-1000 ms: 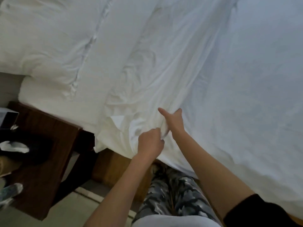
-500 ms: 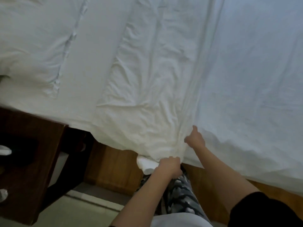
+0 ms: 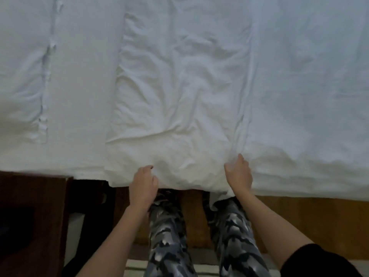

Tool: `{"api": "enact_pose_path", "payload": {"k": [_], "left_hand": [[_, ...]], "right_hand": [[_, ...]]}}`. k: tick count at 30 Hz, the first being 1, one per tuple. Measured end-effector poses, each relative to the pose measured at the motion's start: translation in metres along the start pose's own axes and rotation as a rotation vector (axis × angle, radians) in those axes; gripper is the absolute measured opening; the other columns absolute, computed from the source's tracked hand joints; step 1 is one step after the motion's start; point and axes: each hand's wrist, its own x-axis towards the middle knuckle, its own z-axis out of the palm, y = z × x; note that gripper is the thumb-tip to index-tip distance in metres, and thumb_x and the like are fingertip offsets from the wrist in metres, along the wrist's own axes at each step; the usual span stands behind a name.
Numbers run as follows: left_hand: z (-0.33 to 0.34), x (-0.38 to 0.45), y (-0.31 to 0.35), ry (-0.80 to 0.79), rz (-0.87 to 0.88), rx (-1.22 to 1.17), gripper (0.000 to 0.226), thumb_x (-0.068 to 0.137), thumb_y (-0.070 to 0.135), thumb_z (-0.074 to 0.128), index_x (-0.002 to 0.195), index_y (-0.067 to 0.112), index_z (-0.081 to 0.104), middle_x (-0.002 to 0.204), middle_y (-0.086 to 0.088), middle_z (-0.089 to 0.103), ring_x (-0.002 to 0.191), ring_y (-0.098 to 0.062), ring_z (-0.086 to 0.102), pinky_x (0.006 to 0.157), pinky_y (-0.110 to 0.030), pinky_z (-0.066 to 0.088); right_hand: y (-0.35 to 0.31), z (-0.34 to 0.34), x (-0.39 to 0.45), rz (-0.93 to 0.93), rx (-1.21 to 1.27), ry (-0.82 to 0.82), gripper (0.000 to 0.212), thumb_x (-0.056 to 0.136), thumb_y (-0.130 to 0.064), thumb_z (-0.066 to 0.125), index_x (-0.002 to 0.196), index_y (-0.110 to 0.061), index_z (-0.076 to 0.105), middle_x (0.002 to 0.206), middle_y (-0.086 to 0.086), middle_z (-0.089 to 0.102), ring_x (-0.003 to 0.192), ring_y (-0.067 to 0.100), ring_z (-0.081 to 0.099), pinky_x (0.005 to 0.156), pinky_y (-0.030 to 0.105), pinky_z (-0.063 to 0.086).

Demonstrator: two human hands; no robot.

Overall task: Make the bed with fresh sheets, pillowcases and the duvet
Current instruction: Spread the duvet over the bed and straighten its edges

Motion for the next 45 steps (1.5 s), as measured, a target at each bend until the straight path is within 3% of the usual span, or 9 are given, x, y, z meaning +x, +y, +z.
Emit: {"api": "enact_pose_path", "payload": {"k": [4, 8, 12, 20, 25, 32, 37, 40, 45], "left_hand": [[0.008, 0.034, -0.025, 0.042, 0.257, 0.129, 0.044, 0.092, 0.011, 0.050, 0.135, 0.009, 0.047, 0.135, -0.010, 0.045, 0.120, -0.026, 0.046, 0.089, -0.038, 0.047], [0.028, 0.045, -0.008, 0.047, 0.486, 0.169, 0.050, 0.087, 0.010, 0.060, 0.135, 0.008, 0.048, 0.142, -0.016, 0.042, 0.129, -0.031, 0.042, 0.095, -0.039, 0.048], [0.066, 0.059, 0.023, -0.006, 0.708, 0.249, 0.063, 0.080, 0.025, 0.070, 0.137, 0.009, 0.047, 0.145, -0.022, 0.040, 0.131, -0.037, 0.042, 0.103, -0.041, 0.042], [0.138, 0.064, 0.125, 0.183, 0.911, 0.304, 0.060, 0.091, 0.032, 0.049, 0.145, 0.009, 0.038, 0.153, -0.025, 0.026, 0.141, -0.039, 0.027, 0.115, -0.046, 0.028], [0.169, 0.065, 0.158, 0.147, 0.975, 0.392, 0.057, 0.091, 0.029, 0.054, 0.144, 0.014, 0.041, 0.155, -0.024, 0.022, 0.144, -0.038, 0.021, 0.116, -0.051, 0.020], [0.189, 0.061, 0.143, 0.146, 1.021, 0.490, 0.055, 0.096, 0.030, 0.044, 0.149, 0.020, 0.033, 0.158, -0.020, 0.012, 0.147, -0.033, 0.010, 0.119, -0.052, 0.010], [0.202, 0.052, 0.140, 0.153, 1.015, 0.491, 0.057, 0.094, 0.031, 0.043, 0.149, 0.018, 0.032, 0.159, -0.018, 0.012, 0.148, -0.032, 0.009, 0.117, -0.052, 0.010], [0.201, 0.055, 0.134, 0.150, 1.053, 0.510, 0.057, 0.095, 0.033, 0.038, 0.149, 0.018, 0.031, 0.159, -0.017, 0.013, 0.148, -0.031, 0.008, 0.118, -0.052, 0.011], [0.190, 0.062, 0.124, 0.179, 1.183, 0.489, 0.052, 0.097, 0.033, 0.041, 0.147, 0.016, 0.037, 0.157, -0.016, 0.021, 0.147, -0.031, 0.016, 0.118, -0.050, 0.014]], "right_hand": [[0.007, 0.032, 0.013, 0.093, 0.075, 0.211, 0.033, 0.095, -0.030, 0.044, 0.121, -0.010, 0.050, 0.121, 0.013, 0.053, 0.103, 0.032, 0.054, 0.078, 0.037, 0.044], [0.017, 0.041, 0.016, 0.138, 0.051, 0.339, 0.039, 0.094, -0.027, 0.049, 0.130, -0.010, 0.047, 0.130, 0.013, 0.047, 0.115, 0.031, 0.047, 0.082, 0.036, 0.043], [0.040, 0.052, 0.021, -0.037, -0.090, 0.341, 0.035, 0.092, -0.022, 0.048, 0.125, -0.010, 0.050, 0.122, 0.011, 0.052, 0.101, 0.030, 0.055, 0.070, 0.035, 0.044], [0.122, 0.047, 0.036, 0.160, 0.517, 0.461, 0.032, 0.103, -0.024, 0.037, 0.076, -0.008, 0.047, 0.065, 0.000, 0.043, 0.062, 0.019, 0.043, 0.054, 0.032, 0.027], [0.159, 0.029, 0.052, 0.082, 0.387, 0.408, 0.039, 0.100, -0.031, 0.045, 0.063, -0.018, 0.043, 0.057, -0.001, 0.042, 0.051, 0.012, 0.035, 0.048, 0.029, 0.026], [0.193, 0.067, 0.027, -0.101, 0.224, 0.199, 0.015, 0.096, -0.016, 0.051, 0.081, -0.014, 0.051, 0.065, -0.003, 0.049, 0.056, 0.011, 0.045, 0.049, 0.028, 0.033], [0.219, 0.081, 0.011, 0.134, 0.354, 0.086, 0.020, 0.090, 0.002, 0.052, 0.073, -0.009, 0.057, 0.068, 0.003, 0.057, 0.063, 0.021, 0.053, 0.054, 0.029, 0.037], [0.230, 0.068, 0.009, 0.328, 0.384, 0.202, 0.028, 0.085, 0.009, 0.045, 0.067, -0.010, 0.056, 0.069, 0.005, 0.057, 0.070, 0.024, 0.055, 0.056, 0.026, 0.036], [0.214, 0.057, 0.006, 0.216, 0.248, 0.435, 0.024, 0.091, -0.002, 0.049, 0.113, -0.006, 0.058, 0.110, 0.009, 0.058, 0.102, 0.020, 0.052, 0.083, 0.027, 0.039]]}}
